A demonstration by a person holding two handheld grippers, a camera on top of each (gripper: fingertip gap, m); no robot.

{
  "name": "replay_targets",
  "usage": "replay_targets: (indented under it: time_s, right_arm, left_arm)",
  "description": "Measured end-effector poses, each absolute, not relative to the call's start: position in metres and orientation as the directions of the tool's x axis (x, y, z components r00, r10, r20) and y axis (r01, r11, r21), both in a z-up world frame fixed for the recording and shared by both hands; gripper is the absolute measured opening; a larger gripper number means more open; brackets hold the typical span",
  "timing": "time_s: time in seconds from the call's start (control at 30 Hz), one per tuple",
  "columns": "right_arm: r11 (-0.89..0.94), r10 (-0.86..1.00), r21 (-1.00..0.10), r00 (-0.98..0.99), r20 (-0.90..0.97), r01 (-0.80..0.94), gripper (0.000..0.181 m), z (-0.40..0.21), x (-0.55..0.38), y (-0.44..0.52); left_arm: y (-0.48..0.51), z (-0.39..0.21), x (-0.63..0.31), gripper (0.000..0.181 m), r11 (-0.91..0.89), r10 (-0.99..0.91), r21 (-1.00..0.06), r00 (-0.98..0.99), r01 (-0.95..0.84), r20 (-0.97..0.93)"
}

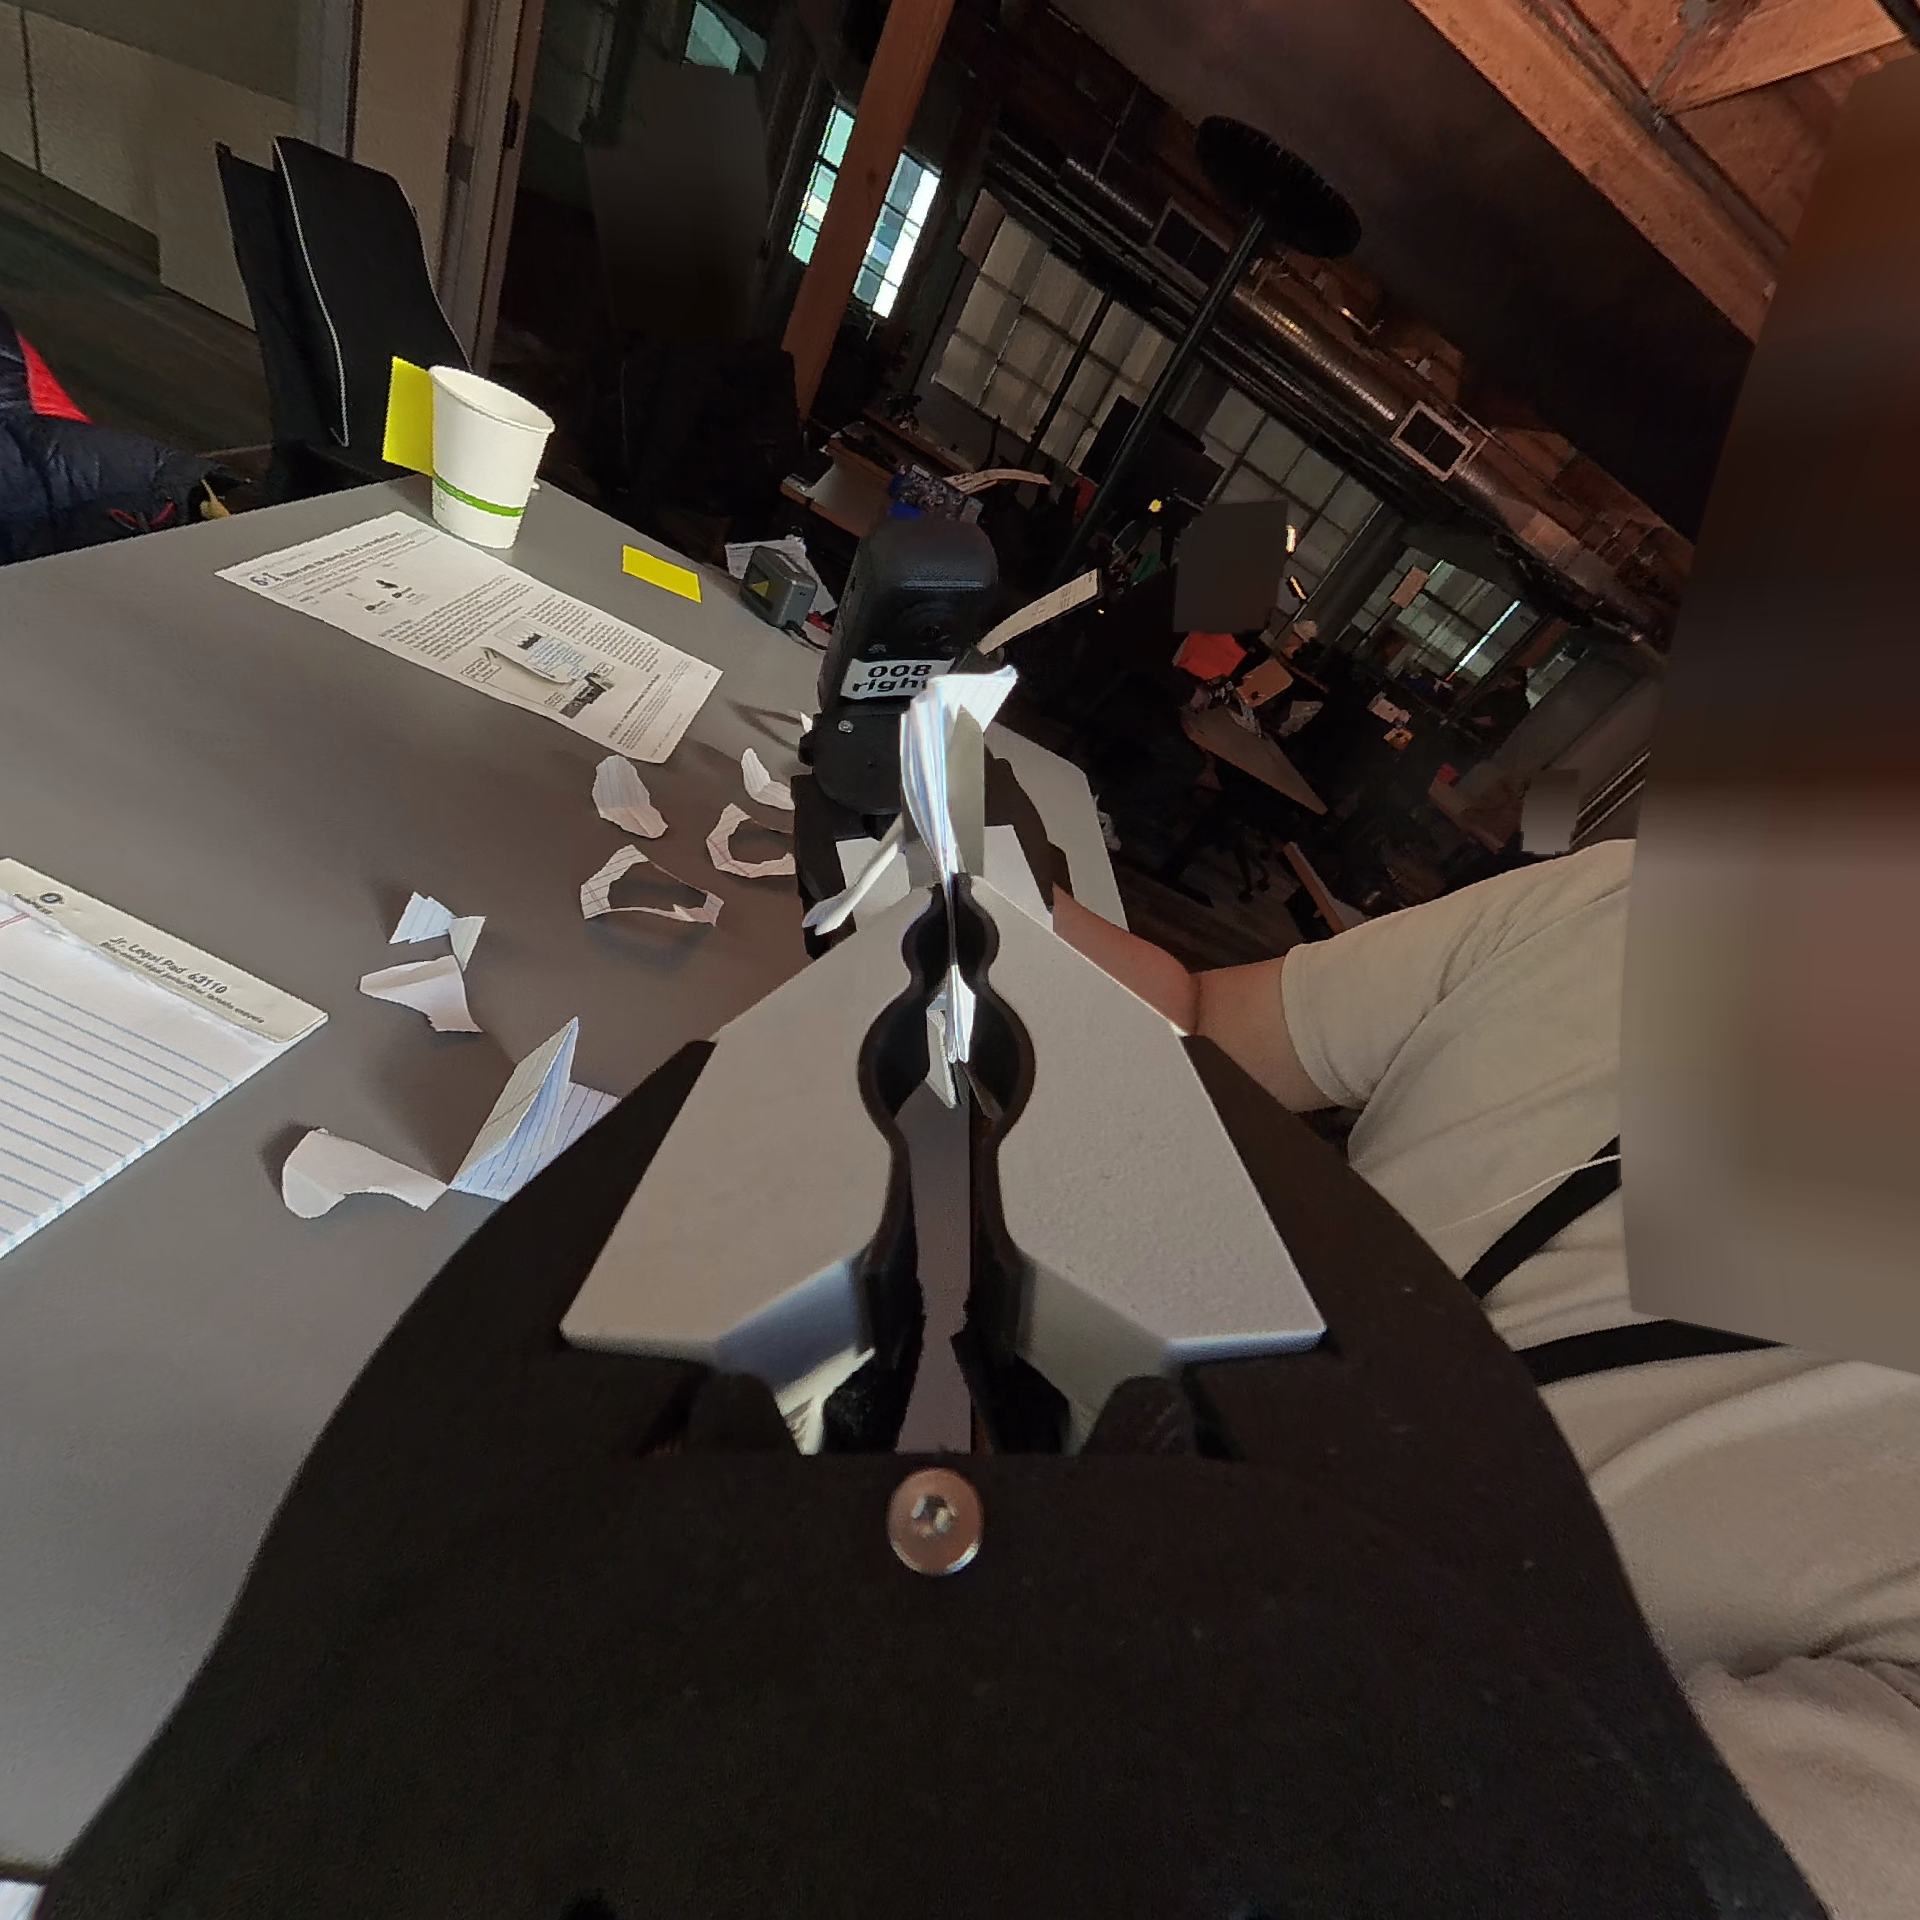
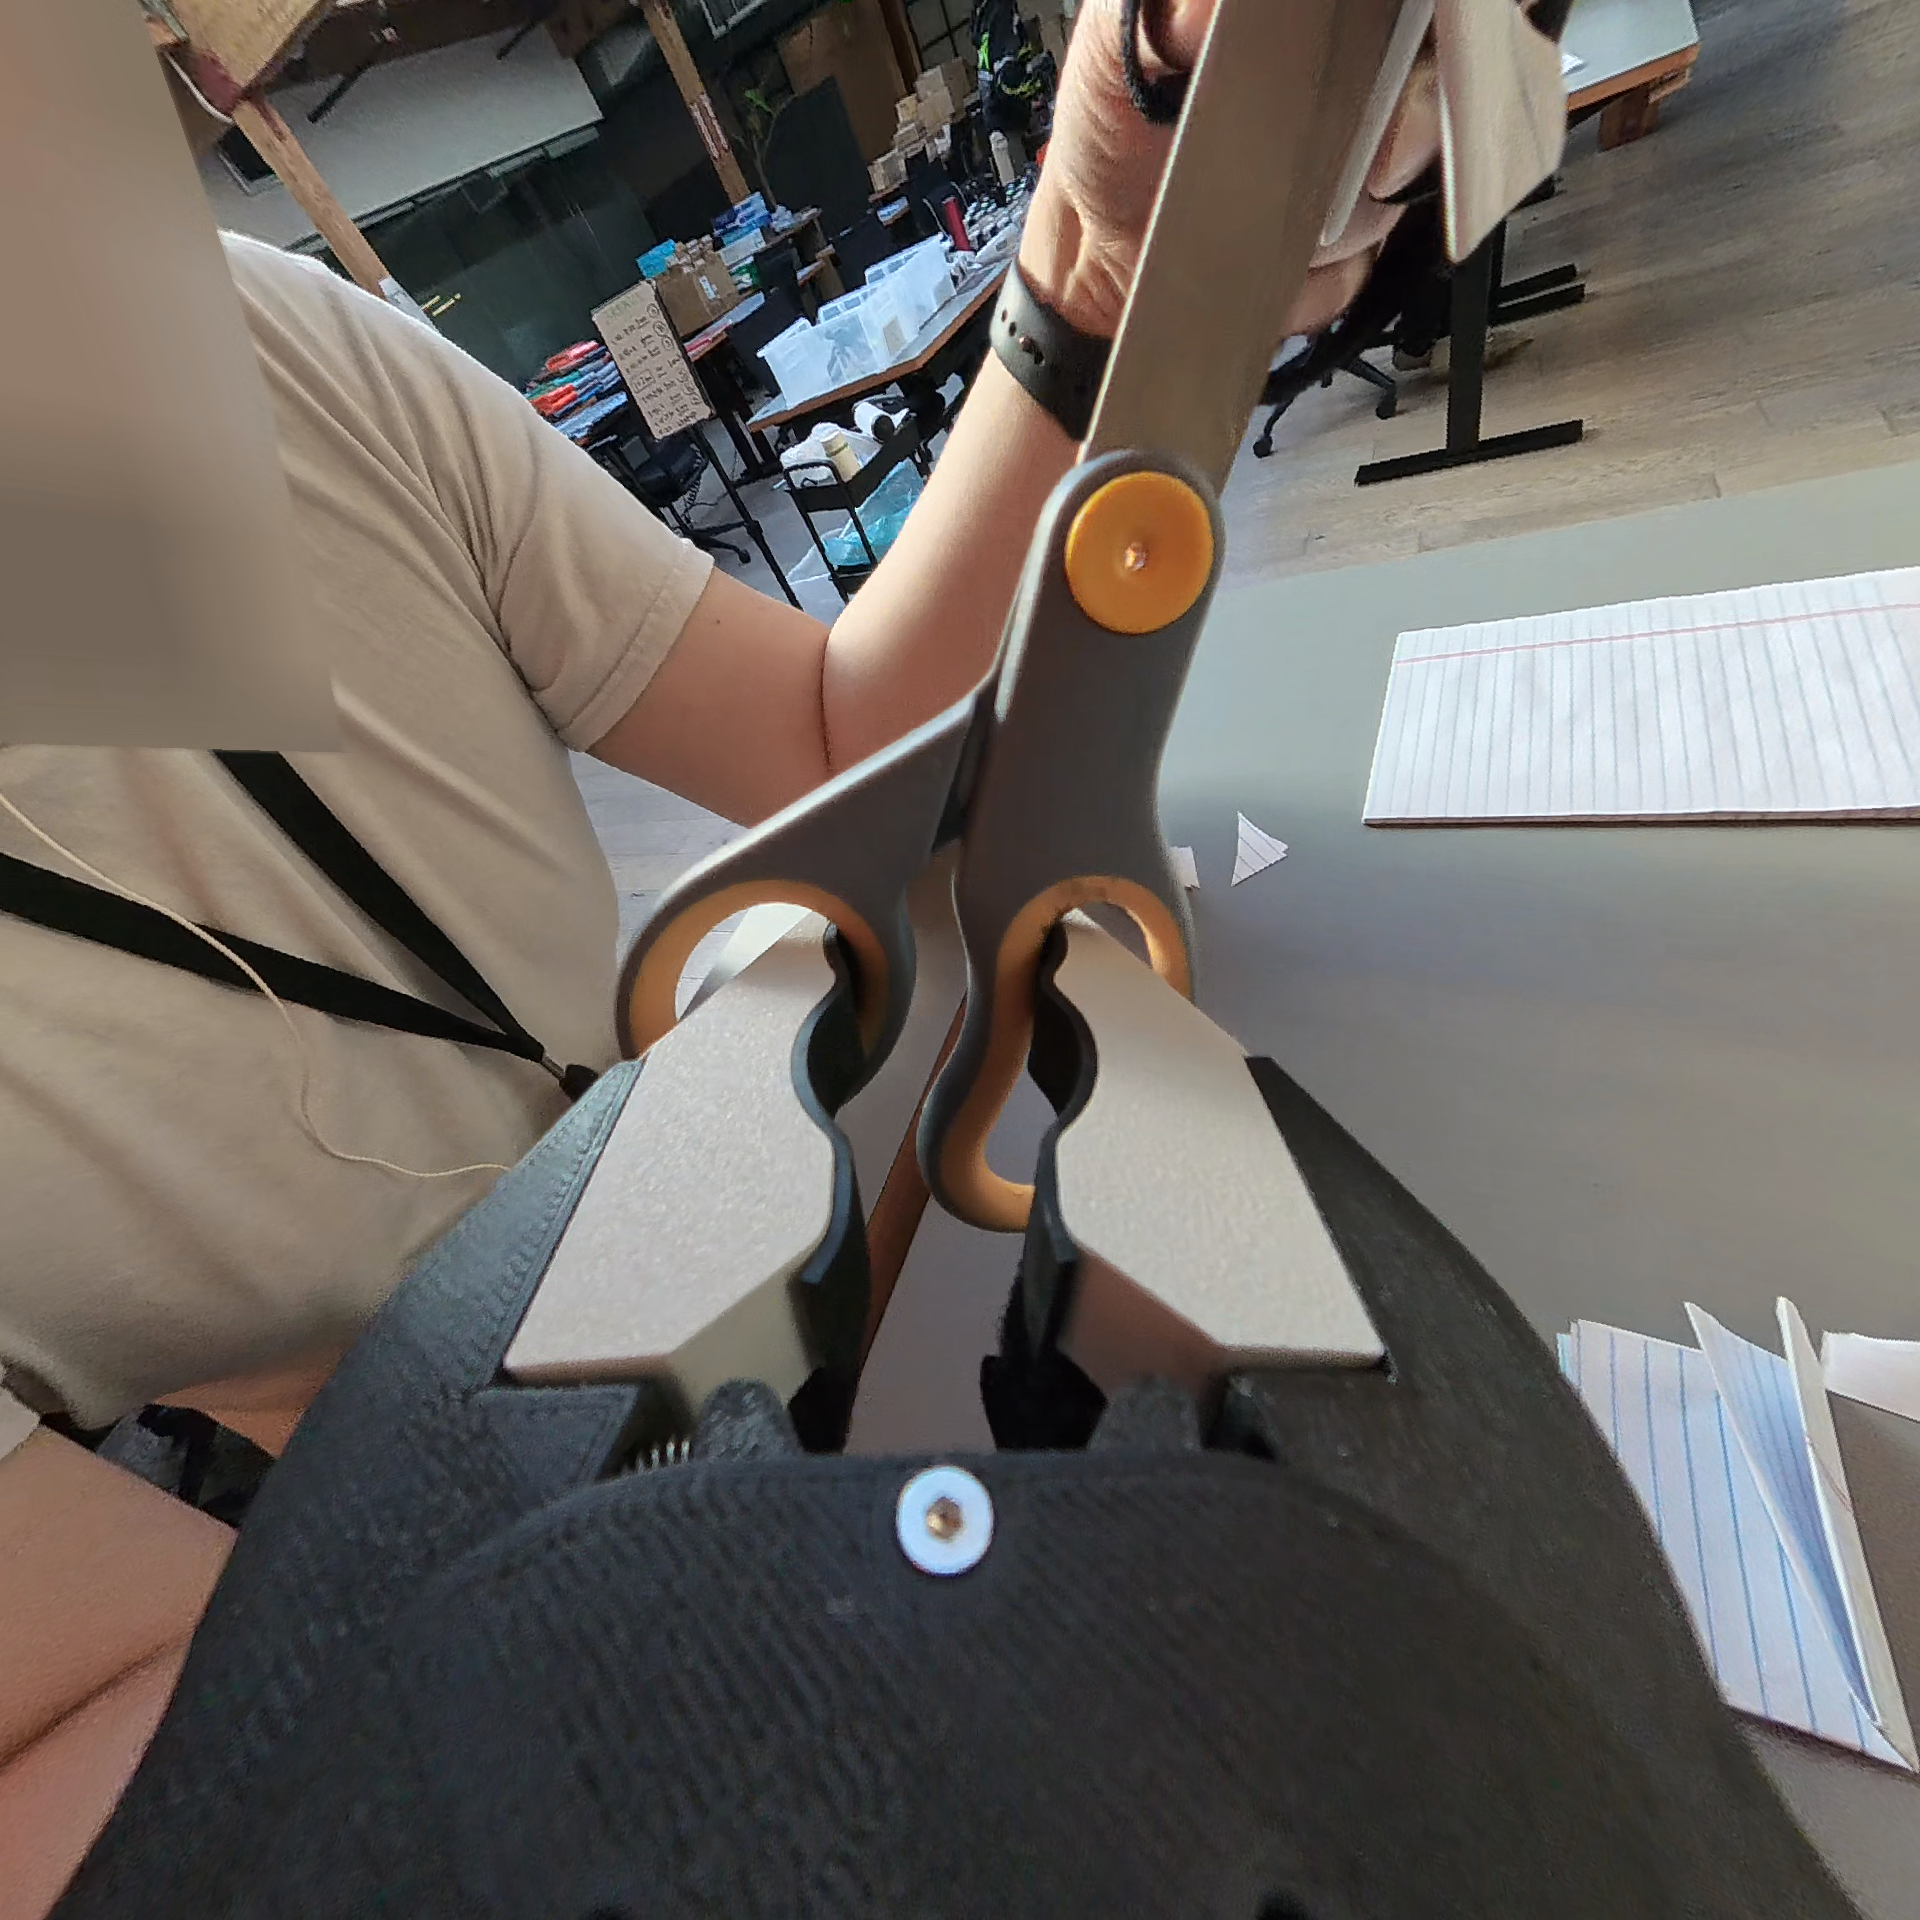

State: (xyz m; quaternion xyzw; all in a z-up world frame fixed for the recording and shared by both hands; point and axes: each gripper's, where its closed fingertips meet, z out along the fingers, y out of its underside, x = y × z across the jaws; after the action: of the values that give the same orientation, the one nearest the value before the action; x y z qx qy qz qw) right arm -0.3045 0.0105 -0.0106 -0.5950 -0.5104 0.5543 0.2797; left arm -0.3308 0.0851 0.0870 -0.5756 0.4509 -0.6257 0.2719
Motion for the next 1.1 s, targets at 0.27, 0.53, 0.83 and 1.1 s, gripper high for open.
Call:
replay_targets:
  time_s: [0.27,0.53,0.83,1.1]
  right_arm:
    - [-0.236,0.954,-0.930,-0.115,-0.277,0.280,0.026,-0.019,-0.307,0.018]
    - [-0.228,0.956,-0.942,-0.126,-0.264,0.246,0.025,-0.029,-0.312,0.023]
    - [-0.229,0.955,-0.947,-0.134,-0.263,0.225,0.025,-0.036,-0.314,0.026]
    - [-0.238,0.956,-0.948,-0.123,-0.267,0.212,0.023,-0.041,-0.315,0.031]
  left_arm:
    - [0.084,0.086,-0.329,0.000,-0.427,-0.870,-0.884,-0.178,-0.192,0.459]
    - [0.086,0.080,-0.329,0.000,-0.416,-0.882,-0.882,-0.135,-0.222,0.451]
    - [0.087,0.075,-0.329,0.000,-0.419,-0.882,-0.875,-0.120,-0.242,0.456]
    - [0.090,0.073,-0.328,0.000,-0.432,-0.877,-0.868,-0.111,-0.243,0.468]
